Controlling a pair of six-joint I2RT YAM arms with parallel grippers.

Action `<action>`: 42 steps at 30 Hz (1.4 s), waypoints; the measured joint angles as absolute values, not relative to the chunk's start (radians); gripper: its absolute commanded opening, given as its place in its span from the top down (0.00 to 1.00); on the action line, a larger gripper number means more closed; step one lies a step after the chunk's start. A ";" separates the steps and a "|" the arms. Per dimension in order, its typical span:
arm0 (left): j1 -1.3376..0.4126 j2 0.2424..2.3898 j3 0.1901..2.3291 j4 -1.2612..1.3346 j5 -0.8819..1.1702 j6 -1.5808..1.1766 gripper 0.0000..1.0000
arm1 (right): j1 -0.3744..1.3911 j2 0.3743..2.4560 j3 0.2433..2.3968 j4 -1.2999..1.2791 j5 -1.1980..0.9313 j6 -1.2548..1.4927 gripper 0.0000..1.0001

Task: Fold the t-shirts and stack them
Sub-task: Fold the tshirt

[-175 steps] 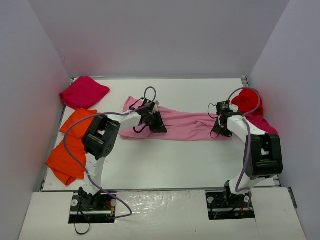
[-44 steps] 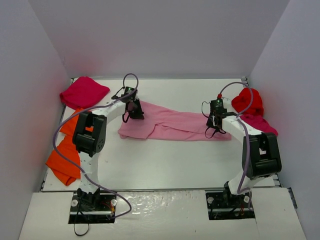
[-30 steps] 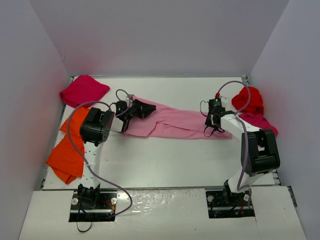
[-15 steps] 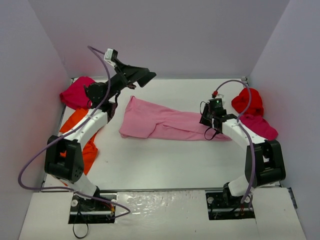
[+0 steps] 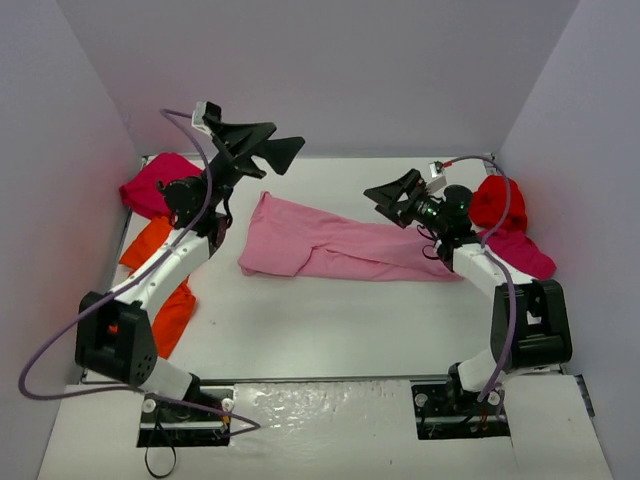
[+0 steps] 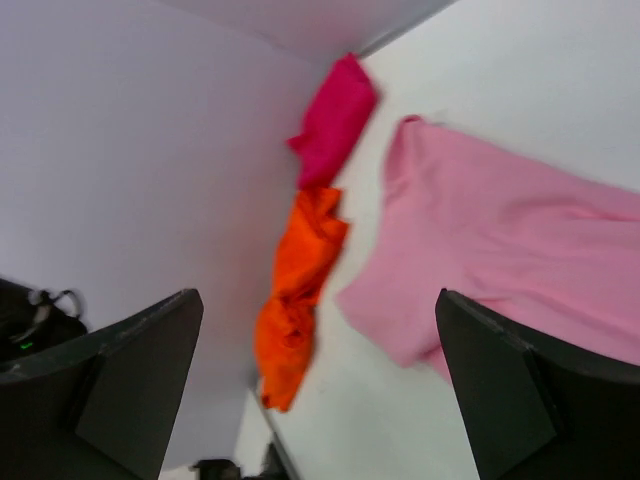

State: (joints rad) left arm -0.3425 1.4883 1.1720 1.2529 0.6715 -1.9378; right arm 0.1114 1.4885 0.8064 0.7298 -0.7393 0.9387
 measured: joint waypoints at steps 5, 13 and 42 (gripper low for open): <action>-0.373 1.327 1.025 1.279 0.589 -1.966 0.03 | 0.144 1.591 0.800 1.083 -0.868 1.344 0.02; -0.386 1.172 0.801 1.251 0.542 -1.899 0.03 | 0.285 1.622 0.800 1.217 -0.818 1.520 0.11; -0.505 1.732 1.453 -0.596 0.032 -0.667 1.00 | 0.434 0.970 0.727 -0.133 0.052 0.567 1.00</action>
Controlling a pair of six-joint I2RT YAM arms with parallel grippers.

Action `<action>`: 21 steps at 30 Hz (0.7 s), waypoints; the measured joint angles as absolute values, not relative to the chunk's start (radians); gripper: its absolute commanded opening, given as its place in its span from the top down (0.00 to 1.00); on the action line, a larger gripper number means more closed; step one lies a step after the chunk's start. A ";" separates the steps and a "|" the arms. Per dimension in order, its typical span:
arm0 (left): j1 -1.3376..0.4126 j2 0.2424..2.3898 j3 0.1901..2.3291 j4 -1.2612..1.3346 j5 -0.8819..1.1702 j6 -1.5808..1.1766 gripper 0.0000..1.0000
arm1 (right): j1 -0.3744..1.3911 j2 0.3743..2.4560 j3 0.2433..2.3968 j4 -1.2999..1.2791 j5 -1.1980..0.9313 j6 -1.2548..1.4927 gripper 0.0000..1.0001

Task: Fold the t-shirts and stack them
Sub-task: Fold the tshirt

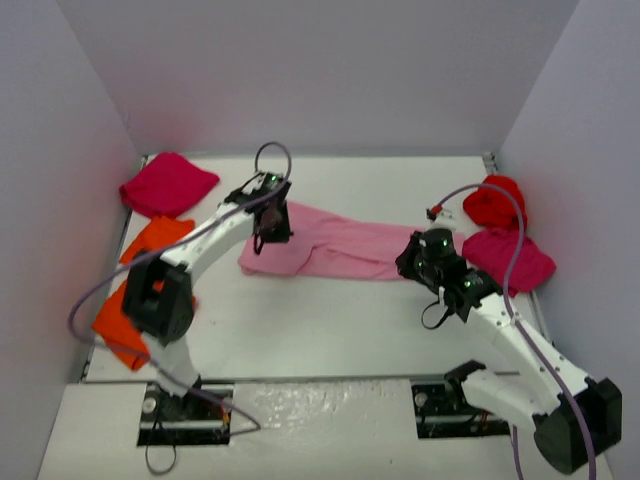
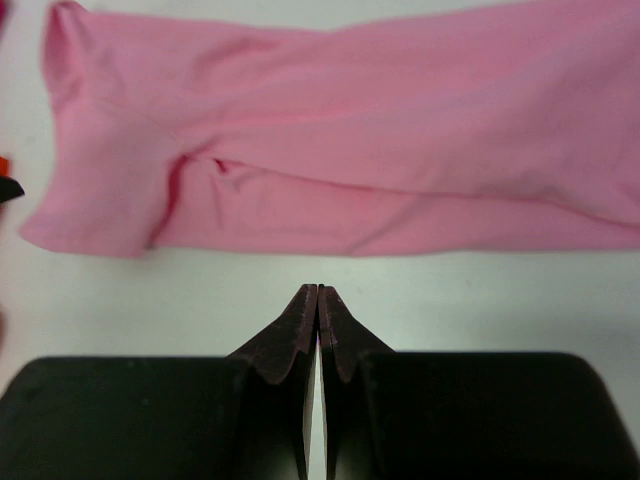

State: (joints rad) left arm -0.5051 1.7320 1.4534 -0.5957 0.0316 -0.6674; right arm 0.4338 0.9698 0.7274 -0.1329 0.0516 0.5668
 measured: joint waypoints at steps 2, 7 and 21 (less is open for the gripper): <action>-0.518 1.882 1.534 -0.664 -0.026 -0.645 1.00 | 0.444 0.958 0.695 -0.175 0.081 0.567 1.00; -0.537 2.037 1.613 -0.719 -0.095 -0.615 1.00 | 0.456 0.847 0.615 -0.216 0.136 0.581 1.00; -0.547 2.182 1.983 -0.796 -0.310 -0.500 1.00 | 0.468 0.856 0.561 -0.234 0.176 0.619 1.00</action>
